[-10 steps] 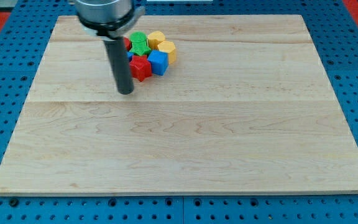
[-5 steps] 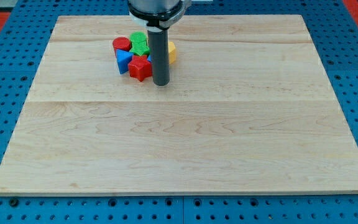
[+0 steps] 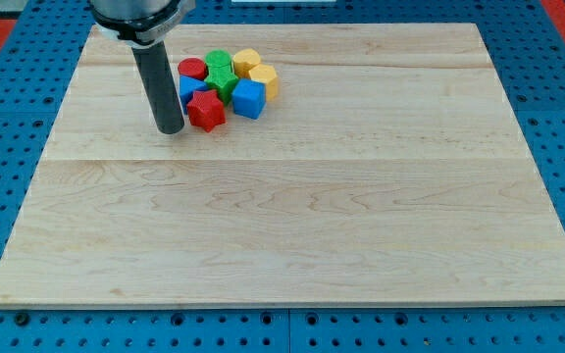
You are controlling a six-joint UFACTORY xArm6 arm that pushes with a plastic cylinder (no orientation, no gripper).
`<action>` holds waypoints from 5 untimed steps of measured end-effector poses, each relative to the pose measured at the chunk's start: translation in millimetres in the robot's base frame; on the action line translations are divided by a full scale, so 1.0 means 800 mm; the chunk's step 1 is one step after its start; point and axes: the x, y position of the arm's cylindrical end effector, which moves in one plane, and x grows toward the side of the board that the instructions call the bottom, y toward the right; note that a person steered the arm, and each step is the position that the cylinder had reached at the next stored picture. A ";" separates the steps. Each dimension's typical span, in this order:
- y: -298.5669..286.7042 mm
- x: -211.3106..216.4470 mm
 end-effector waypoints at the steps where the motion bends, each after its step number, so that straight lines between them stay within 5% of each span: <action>1: -0.013 -0.032; 3: -0.004 -0.087; 5: 0.063 -0.060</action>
